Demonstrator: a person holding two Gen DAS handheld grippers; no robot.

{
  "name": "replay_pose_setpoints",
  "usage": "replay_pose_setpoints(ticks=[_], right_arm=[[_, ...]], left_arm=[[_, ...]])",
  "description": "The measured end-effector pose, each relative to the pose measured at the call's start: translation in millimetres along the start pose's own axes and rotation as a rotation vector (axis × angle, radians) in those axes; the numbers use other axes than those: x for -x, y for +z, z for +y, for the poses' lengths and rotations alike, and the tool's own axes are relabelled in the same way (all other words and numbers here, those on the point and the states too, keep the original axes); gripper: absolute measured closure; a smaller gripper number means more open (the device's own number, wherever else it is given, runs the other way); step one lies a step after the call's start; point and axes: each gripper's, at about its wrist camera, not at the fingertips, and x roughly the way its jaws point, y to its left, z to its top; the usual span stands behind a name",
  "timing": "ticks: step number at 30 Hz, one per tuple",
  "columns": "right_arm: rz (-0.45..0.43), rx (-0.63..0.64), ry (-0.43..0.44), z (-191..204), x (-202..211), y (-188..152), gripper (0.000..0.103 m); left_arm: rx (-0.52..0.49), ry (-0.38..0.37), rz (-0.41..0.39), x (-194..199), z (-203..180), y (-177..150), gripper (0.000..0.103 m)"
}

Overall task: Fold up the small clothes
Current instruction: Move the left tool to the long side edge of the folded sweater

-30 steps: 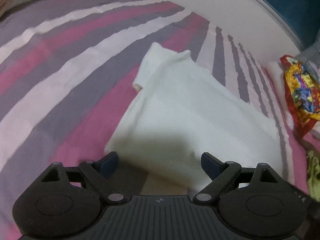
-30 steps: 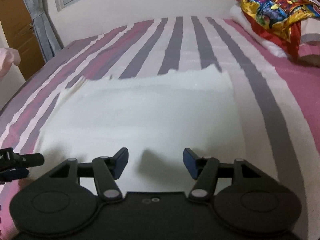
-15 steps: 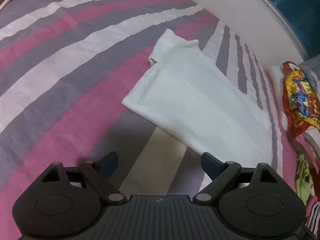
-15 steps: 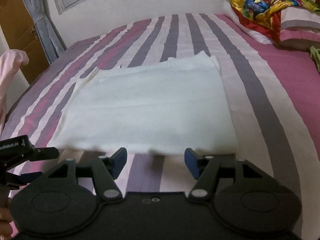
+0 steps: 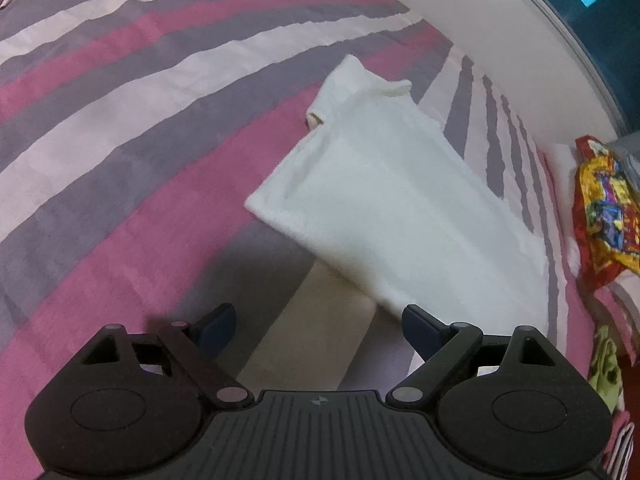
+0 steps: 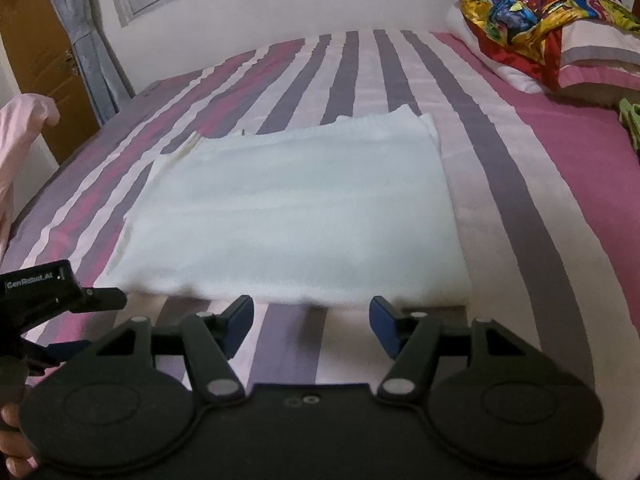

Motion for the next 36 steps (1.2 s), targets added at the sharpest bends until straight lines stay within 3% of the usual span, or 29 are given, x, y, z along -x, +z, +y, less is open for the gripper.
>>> replay_pose_setpoints(ticks=[10,21,36], right_arm=[[0.012,-0.039,-0.006,-6,-22,11,0.038],[0.024,-0.008,-0.007,1,-21,6,0.038],[0.031,0.016,-0.009,10,-24,7,0.038]], left_arm=[[0.036,-0.024,0.012,-15,-7,13,0.014],[0.039,0.011,0.008,-22,-14,15,0.014],[0.145,-0.067,-0.007,-28,-5,17,0.014]])
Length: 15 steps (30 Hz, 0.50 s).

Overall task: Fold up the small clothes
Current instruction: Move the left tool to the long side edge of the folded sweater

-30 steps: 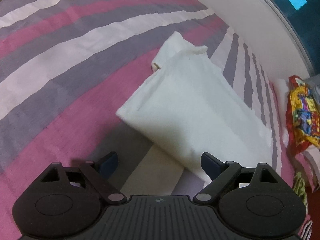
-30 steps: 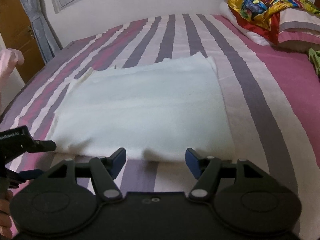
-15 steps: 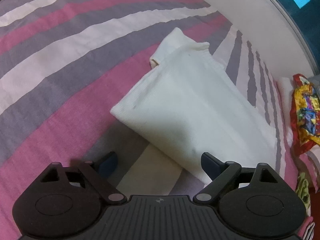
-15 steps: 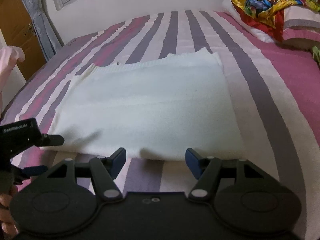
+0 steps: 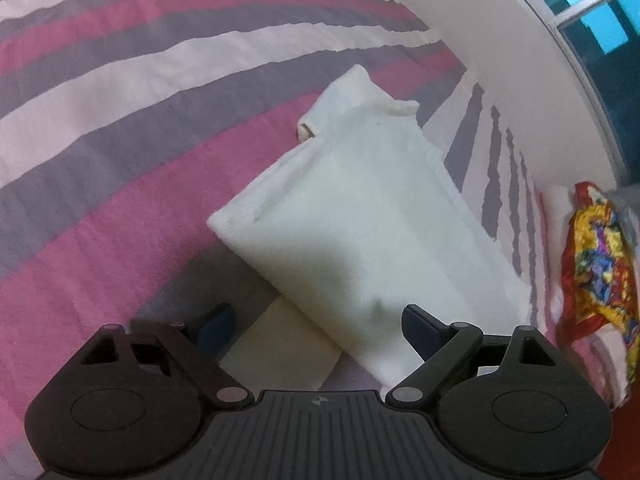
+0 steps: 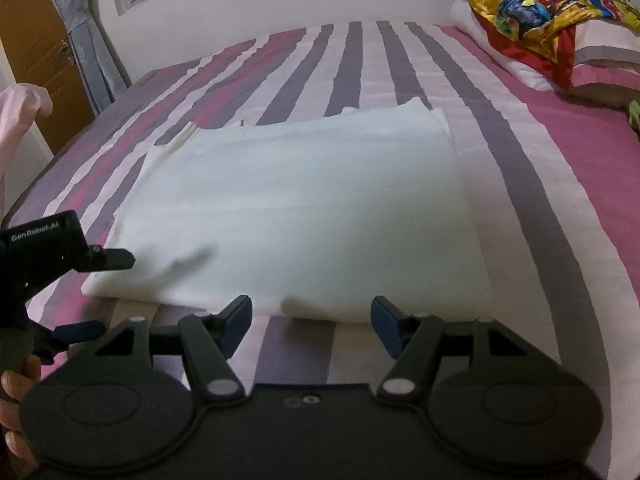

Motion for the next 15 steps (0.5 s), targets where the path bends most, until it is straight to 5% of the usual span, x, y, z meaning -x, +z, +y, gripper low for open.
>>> replay_pose_setpoints(ticks=[12,15], right_arm=[[0.017,-0.026,0.013,-5,-10,-1,0.038],[0.016,-0.027,0.012,-5,-9,-2,0.038]], left_arm=[[0.033,-0.025,-0.007,-10,1,2,0.014],[0.093,-0.091,0.009,-6,11,2,0.014]])
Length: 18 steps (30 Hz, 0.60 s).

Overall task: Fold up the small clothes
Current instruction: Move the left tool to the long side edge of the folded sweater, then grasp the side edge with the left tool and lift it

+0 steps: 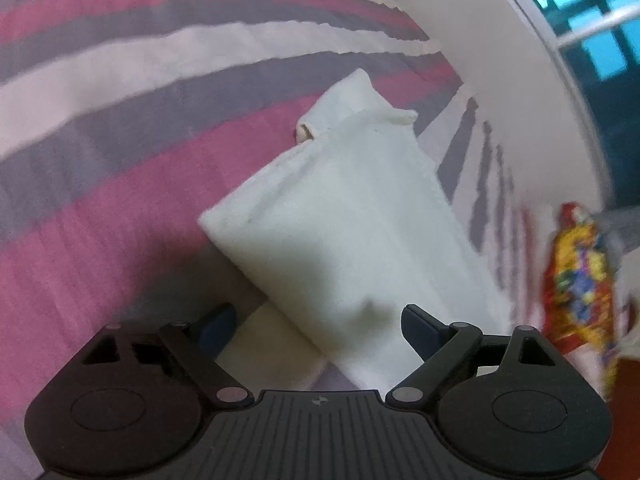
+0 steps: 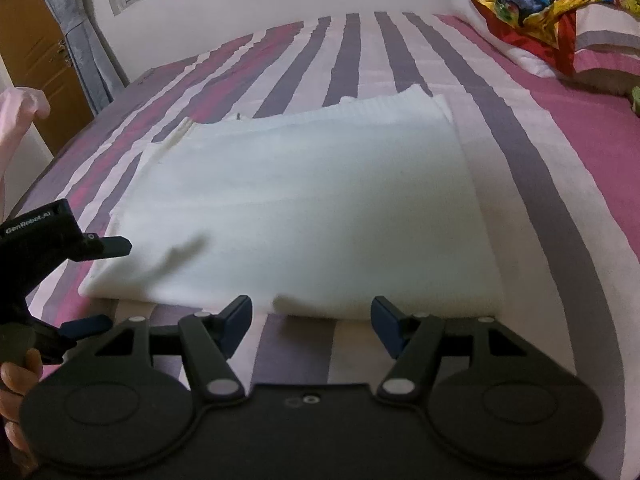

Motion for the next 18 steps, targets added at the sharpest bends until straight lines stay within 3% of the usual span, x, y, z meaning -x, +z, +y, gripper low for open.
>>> replay_pose_setpoints(ticks=[5,6,8,18], right_arm=[[-0.008,-0.005,0.007,-1,0,1,0.038],[-0.008,-0.005,0.009,-1,0,1,0.038],[-0.008,-0.005,0.012,-1,-2,1,0.038],[-0.009,0.006,0.023,-1,-10,7,0.038]], left_arm=[[0.136,-0.097,-0.015,3,23,-2,0.018],[0.144,-0.107,-0.017,1,25,-2,0.037],[0.158,-0.123,0.014,-7,28,-2,0.053],[0.273,-0.200,-0.035,-29,39,5,0.052]])
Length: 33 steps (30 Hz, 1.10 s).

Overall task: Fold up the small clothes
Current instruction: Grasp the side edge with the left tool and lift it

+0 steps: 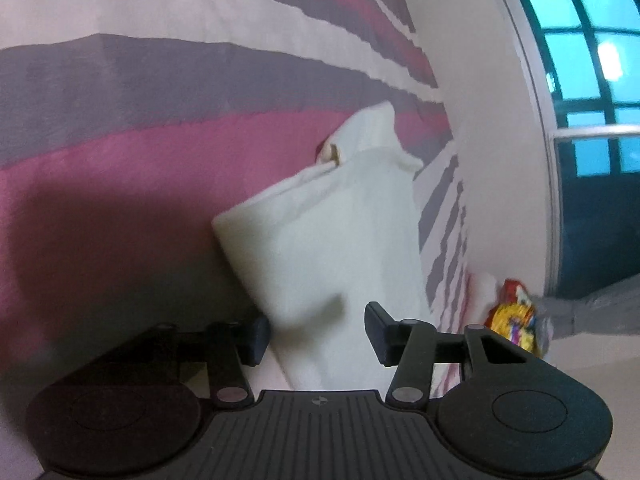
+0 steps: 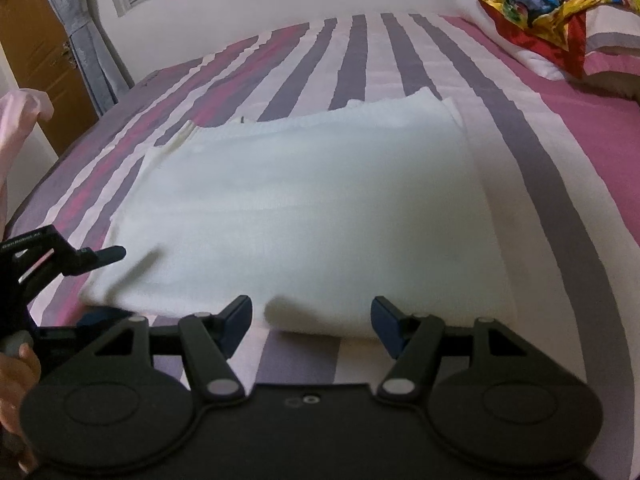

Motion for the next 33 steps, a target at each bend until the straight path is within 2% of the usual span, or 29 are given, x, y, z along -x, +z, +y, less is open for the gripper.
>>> replay_pose_setpoints(ticks=[11,13,14,15,17,20,24,26,28,31,32,33], right_arm=[[-0.005,0.001,-0.017,-3,-28,19,0.038],[0.003,0.000,-0.019,-3,-33,20,0.038],[0.007,0.000,-0.018,-4,-36,21,0.038],[0.011,0.003,-0.021,-4,-38,20,0.038],[0.011,0.014,-0.024,-3,-40,21,0.038],[0.004,0.026,-0.027,-3,-39,25,0.038],[-0.040,0.034,-0.057,-6,-36,28,0.038],[0.018,0.074,-0.108,-7,-50,23,0.037],[0.027,0.104,-0.115,-5,-53,20,0.037],[-0.050,0.075,-0.088,-8,-40,25,0.038],[-0.026,0.078,-0.114,-10,-46,24,0.038],[0.033,0.081,-0.112,-12,-57,23,0.037]], left_arm=[[-0.023,-0.002,-0.058,-29,-11,17,0.053],[-0.042,0.022,-0.062,-29,-14,16,0.070],[-0.042,0.044,-0.056,-30,-12,16,0.088],[-0.030,0.054,-0.049,-32,-9,17,0.095],[-0.015,0.044,-0.042,-31,-4,19,0.095],[-0.067,0.056,-0.051,-27,-12,18,0.095],[-0.076,0.061,-0.053,-27,-13,19,0.096],[-0.092,0.065,-0.055,-26,-15,19,0.096],[-0.138,0.067,-0.065,-23,-22,17,0.096],[-0.195,0.064,-0.073,-19,-34,16,0.096],[-0.200,0.065,-0.075,-18,-36,16,0.096],[-0.208,0.066,-0.078,-17,-39,16,0.096]])
